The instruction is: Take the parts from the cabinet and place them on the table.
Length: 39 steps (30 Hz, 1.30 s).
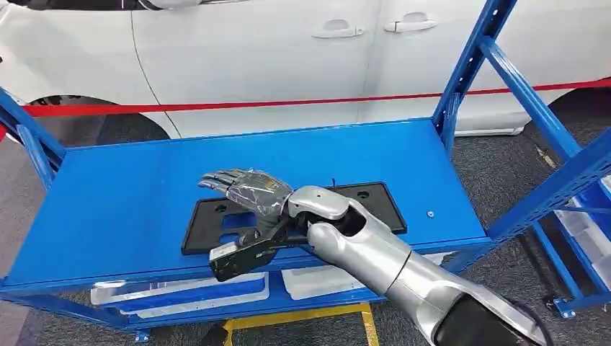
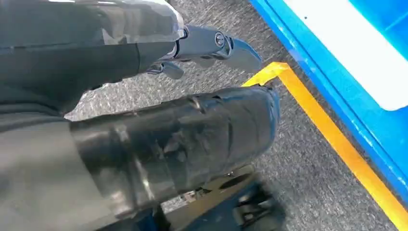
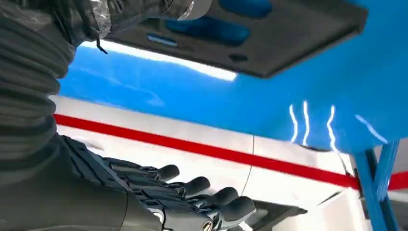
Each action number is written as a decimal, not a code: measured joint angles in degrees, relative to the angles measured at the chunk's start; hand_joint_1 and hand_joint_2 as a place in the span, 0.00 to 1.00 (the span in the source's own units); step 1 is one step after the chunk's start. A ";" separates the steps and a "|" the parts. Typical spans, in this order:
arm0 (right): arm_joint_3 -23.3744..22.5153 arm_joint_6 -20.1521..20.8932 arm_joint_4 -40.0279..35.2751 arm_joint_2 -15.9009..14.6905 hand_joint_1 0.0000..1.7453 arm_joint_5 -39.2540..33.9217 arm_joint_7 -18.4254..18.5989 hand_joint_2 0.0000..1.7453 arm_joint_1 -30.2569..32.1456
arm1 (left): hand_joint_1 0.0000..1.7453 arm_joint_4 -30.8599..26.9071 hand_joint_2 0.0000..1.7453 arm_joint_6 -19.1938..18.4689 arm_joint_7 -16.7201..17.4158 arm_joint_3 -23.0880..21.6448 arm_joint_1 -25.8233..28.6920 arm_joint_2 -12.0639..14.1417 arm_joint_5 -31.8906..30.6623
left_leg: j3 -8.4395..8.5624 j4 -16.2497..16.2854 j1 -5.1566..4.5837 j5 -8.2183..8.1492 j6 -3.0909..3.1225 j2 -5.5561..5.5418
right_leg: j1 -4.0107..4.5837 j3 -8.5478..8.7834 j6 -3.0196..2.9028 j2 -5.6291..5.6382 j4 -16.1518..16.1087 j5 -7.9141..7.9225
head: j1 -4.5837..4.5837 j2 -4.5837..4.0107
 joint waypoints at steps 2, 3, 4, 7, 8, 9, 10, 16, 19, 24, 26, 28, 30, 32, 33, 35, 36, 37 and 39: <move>0.51 -1.03 0.42 -0.02 0.00 -0.46 0.11 1.00 -0.54 | 0.00 0.00 0.00 0.02 -0.04 -0.04 -0.07 -0.02 0.02 | 1.44 -3.24 -0.29 -0.60 0.40 -0.17 | 0.52 -0.44 0.49 0.15 0.56 -0.26 | 0.00 0.00; 0.79 -1.34 0.57 -0.04 0.00 -0.59 0.11 1.00 -0.63 | 0.00 0.00 0.00 0.02 -0.04 -0.07 -0.04 -0.02 0.07 | 1.30 -3.09 -0.32 -0.55 0.55 -0.18 | 0.52 -0.46 0.72 0.09 0.40 -0.13 | 0.07 0.00; 1.07 -1.64 0.74 -0.04 0.00 -0.72 0.13 1.00 -0.69 | 0.00 0.00 0.00 0.02 -0.07 -0.11 0.09 0.00 0.09 | 1.28 -2.98 -0.41 -0.57 0.78 -0.24 | 0.50 -0.37 0.89 0.07 0.16 -0.04 | 0.04 0.00; 1.55 -1.58 1.12 -0.04 0.00 -1.03 0.50 1.00 -1.30 | 0.00 0.00 0.00 0.02 -0.22 -0.35 -0.01 0.00 0.15 | 1.62 -3.72 0.13 -0.06 1.78 -0.23 | 0.31 -1.13 1.91 0.04 2.02 -1.74 | 0.18 0.00; 1.77 -1.40 1.36 -0.04 0.00 -1.23 0.53 1.00 -1.52 | 0.00 0.00 0.00 0.02 -0.20 -0.46 -0.10 0.00 0.15 | 1.60 -3.72 0.14 -0.10 2.15 -0.21 | 0.24 -2.67 2.20 0.04 5.34 -3.68 | 0.13 0.00; 2.03 -1.14 1.64 -0.02 0.00 -1.31 0.53 1.00 -1.54 | 0.00 0.00 0.00 0.04 -0.20 -0.61 -0.10 -0.02 0.15 | 1.60 -3.71 0.13 -0.12 2.18 -0.21 | 0.10 -4.76 2.44 0.02 9.77 -5.74 | 0.15 0.00; 2.52 -0.85 2.10 -0.04 0.00 -1.40 0.53 1.00 -1.44 | 0.00 0.00 0.00 0.04 -0.17 -0.85 -0.08 -0.02 0.15 | 1.59 -3.71 0.11 -0.16 2.24 -0.20 | 0.05 -7.18 2.63 0.02 14.66 -7.56 | 0.13 0.00; 4.02 -0.97 3.81 0.04 0.00 -1.69 0.55 1.00 -1.36 | 0.00 0.00 0.00 0.20 0.00 -1.25 -0.09 -0.11 0.20 | 2.04 -3.65 0.12 -0.47 1.88 -0.47 | 0.28 -1.44 1.43 0.01 0.97 0.84 | 0.15 0.00; 4.22 -3.46 4.62 0.26 0.00 -1.86 1.29 1.00 -0.65 | 0.00 0.00 0.00 0.28 0.15 -1.25 -0.01 -0.17 0.79 | 1.80 -3.75 -0.23 -0.38 1.13 -0.47 | 0.72 -0.84 1.14 0.18 0.05 0.41 | 0.13 0.00; 3.56 -11.68 5.07 0.28 0.00 -1.09 3.30 1.00 3.03 | 0.00 0.00 0.00 0.55 0.07 -1.22 0.14 -0.20 1.47 | -1.55 4.08 -0.02 -5.44 -0.10 -0.36 | 0.06 -0.08 -0.30 -0.01 -1.21 0.99 | 0.07 0.00; 2.60 -14.74 5.31 0.06 0.00 -0.26 3.70 1.00 6.12 | 0.00 0.00 0.00 0.59 -0.02 -1.20 0.54 -0.20 1.93 | -5.61 12.49 0.03 -8.51 -0.50 -0.35 | 0.16 -0.11 -0.44 -0.09 -1.08 0.89 | 0.07 0.00; 1.56 -16.50 5.51 -0.17 0.00 0.35 3.70 1.00 8.73 | 0.00 0.00 0.00 0.74 -0.04 -1.20 0.91 -0.17 1.97 | -5.27 11.51 0.12 -6.37 -0.59 -0.33 | 0.14 -0.13 -0.45 -0.03 -0.83 0.72 | 0.04 0.00; 0.59 -17.18 5.51 -0.22 0.00 0.81 3.72 1.00 10.06 | 0.00 0.00 0.00 0.87 -0.04 -1.20 0.88 -0.04 1.99 | -0.65 2.20 0.18 -1.45 -0.40 -0.27 | 0.07 -0.10 -0.22 0.18 -0.39 0.42 | 0.05 0.00; -0.47 -17.38 5.40 -0.24 0.00 1.48 3.74 1.00 10.96 | 0.00 0.00 0.00 1.00 -0.09 -1.18 0.73 -0.02 1.99 | 2.09 -3.28 -0.19 -1.15 0.01 -0.33 | 0.60 -0.47 0.42 0.32 0.35 0.00 | 0.00 0.00; -1.01 -17.47 5.34 -0.26 0.00 1.83 3.78 1.00 11.54 | 0.00 0.00 0.00 1.07 -0.18 -1.18 0.68 -0.02 1.99 | 1.93 -3.08 -0.16 -0.97 0.49 -0.46 | 0.55 -0.51 0.66 0.37 0.22 0.13 | 0.15 0.00; -2.05 -17.55 5.09 -0.28 0.00 2.27 3.87 1.00 12.70 | 0.00 0.00 0.00 1.14 -0.22 -1.18 0.83 0.09 1.99 | 1.84 -3.10 -0.34 -0.86 0.89 -0.48 | 0.56 -0.36 1.09 0.31 -0.06 0.34 | 0.15 0.00; -2.51 -17.55 5.05 -0.33 0.00 2.40 3.87 1.00 12.97 | 0.00 0.00 0.00 1.14 -0.22 -1.16 0.81 0.07 2.08 | 1.94 -3.57 0.06 -0.54 1.38 -0.47 | 0.56 -0.42 1.49 0.35 0.09 0.19 | 0.11 0.00; -2.95 -17.58 5.05 -0.42 0.00 2.53 3.87 1.00 13.26 | 0.00 0.00 0.00 1.14 -0.26 -1.18 0.76 0.04 2.08 | 2.04 -3.74 0.18 -0.33 1.70 -0.35 | 0.24 -0.73 1.84 0.31 0.91 -0.55 | 0.13 0.00; -4.04 -17.68 5.07 -0.63 0.00 2.77 3.87 1.00 13.80 | 0.00 0.00 0.00 1.14 -0.28 -1.18 0.64 0.04 2.08 | 1.95 -3.77 0.17 -0.33 2.34 -0.29 | 0.15 -3.39 2.34 0.26 6.86 -4.47 | 0.17 0.00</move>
